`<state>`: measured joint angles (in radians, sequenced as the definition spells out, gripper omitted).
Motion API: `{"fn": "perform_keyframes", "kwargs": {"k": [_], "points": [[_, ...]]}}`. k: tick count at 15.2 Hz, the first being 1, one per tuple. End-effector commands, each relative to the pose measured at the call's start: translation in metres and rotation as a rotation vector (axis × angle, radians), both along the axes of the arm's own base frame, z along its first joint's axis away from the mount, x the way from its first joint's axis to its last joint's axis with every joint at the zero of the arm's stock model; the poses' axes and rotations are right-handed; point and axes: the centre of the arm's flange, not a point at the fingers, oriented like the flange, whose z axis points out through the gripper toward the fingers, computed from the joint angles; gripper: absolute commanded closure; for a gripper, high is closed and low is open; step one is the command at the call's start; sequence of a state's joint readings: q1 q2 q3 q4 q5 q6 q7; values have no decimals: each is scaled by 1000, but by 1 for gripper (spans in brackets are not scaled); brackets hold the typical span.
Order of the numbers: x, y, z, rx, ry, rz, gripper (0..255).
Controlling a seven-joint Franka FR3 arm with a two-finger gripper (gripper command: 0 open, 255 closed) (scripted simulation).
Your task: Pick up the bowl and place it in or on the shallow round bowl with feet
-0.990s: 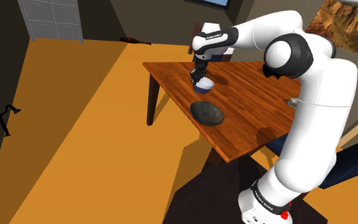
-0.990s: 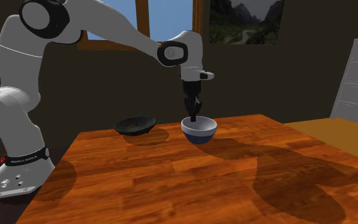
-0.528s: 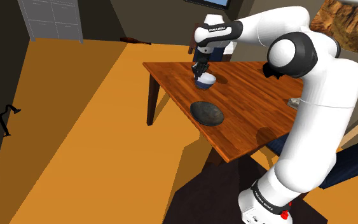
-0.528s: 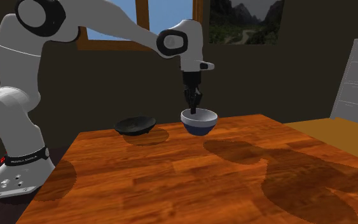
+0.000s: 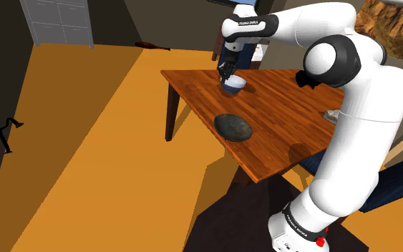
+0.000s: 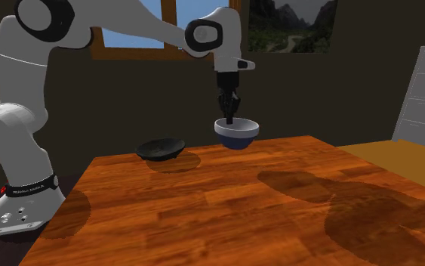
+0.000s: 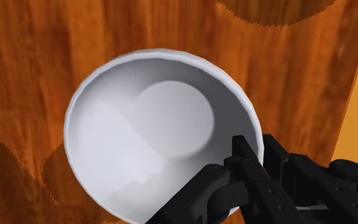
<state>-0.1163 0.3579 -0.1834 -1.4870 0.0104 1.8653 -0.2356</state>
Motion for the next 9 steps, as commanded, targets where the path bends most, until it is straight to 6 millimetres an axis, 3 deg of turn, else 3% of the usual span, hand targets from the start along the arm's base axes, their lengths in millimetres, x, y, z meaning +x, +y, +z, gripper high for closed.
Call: {"fn": "perform_keyframes", "kwargs": {"k": [1, 5, 9], "points": [[1, -1, 11, 0, 0, 0, 255], [1, -1, 32, 0, 0, 0, 255], [-38, 35, 38, 0, 0, 0, 255]]}}
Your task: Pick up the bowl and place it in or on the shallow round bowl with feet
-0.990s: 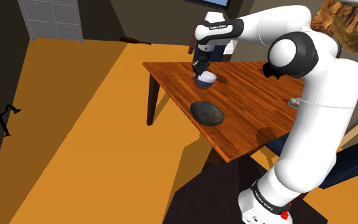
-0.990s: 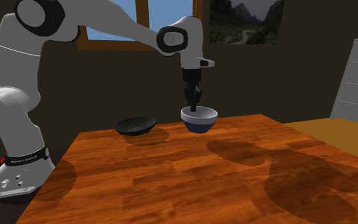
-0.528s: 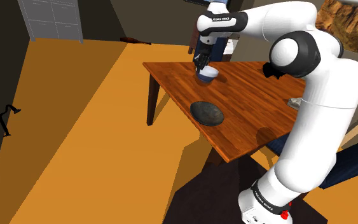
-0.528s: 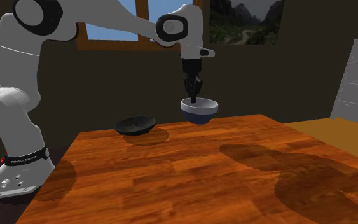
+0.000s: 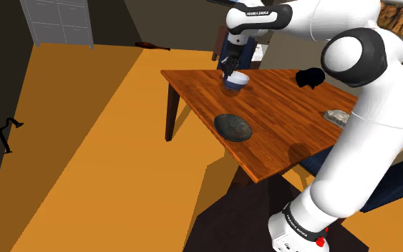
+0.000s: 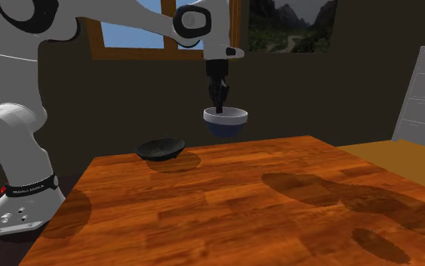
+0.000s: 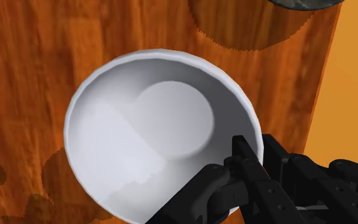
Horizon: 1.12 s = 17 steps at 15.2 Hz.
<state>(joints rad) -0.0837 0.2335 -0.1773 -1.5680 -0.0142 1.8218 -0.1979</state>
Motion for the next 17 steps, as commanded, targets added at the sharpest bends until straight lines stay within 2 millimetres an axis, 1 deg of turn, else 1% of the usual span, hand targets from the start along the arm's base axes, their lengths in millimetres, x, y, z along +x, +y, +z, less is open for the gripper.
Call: {"fn": "perform_keyframes", "kwargs": {"k": [1, 17], "points": [[-19, 18, 3, 0, 0, 0, 255], [-175, 159, 28, 0, 0, 0, 255]]}}
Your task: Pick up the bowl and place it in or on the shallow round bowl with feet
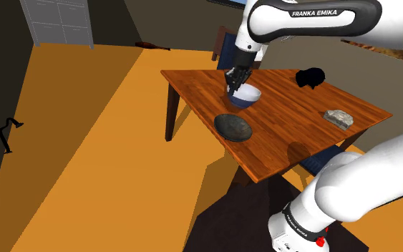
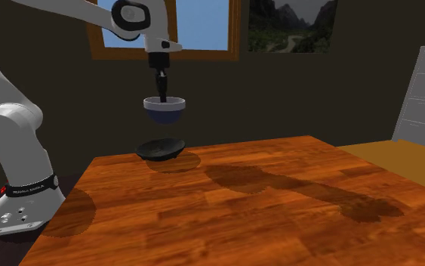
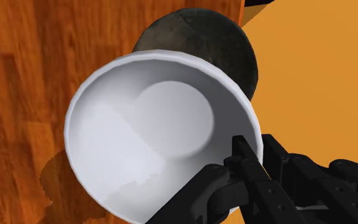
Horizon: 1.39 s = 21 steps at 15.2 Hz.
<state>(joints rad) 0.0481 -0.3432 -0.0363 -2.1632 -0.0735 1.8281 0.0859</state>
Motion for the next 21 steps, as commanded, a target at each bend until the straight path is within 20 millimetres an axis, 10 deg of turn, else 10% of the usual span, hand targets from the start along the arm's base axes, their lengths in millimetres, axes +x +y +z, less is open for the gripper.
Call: {"fn": "perform_keyframes", "kwargs": {"k": [1, 21], "points": [[-21, 15, 3, 0, 0, -1, 255], [-23, 17, -97, 0, 0, -1, 255]]}}
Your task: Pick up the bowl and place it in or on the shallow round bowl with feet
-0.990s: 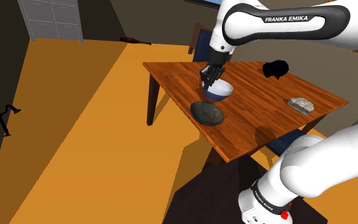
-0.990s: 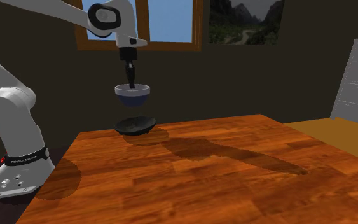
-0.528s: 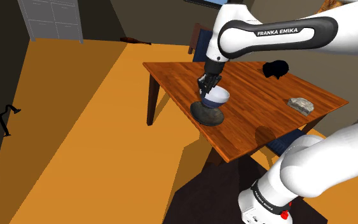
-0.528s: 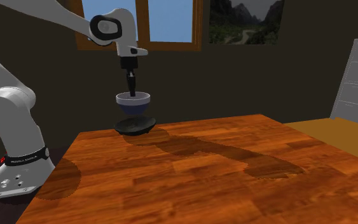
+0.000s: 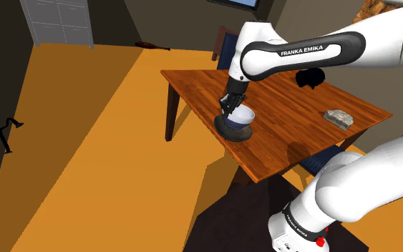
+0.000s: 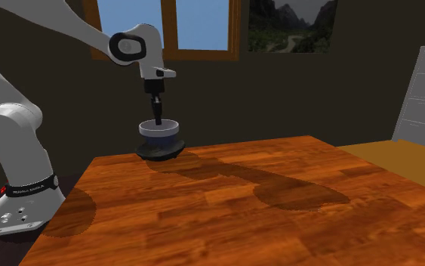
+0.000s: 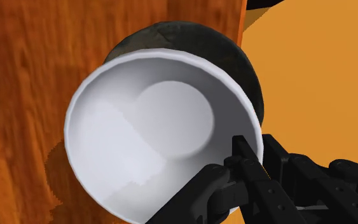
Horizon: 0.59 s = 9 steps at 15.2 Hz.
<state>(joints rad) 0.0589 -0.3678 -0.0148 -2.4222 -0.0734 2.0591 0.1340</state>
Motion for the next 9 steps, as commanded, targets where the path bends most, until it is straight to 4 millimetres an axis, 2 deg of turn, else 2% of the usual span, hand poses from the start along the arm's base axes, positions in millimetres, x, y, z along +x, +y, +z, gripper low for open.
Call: {"fn": "perform_keyframes", "kwargs": {"k": [1, 8, 9], "points": [[0, 0, -10, 0, -1, 0, 255], [0, 0, -10, 0, -1, 0, 255], [0, 0, -10, 0, -1, 0, 0]]}}
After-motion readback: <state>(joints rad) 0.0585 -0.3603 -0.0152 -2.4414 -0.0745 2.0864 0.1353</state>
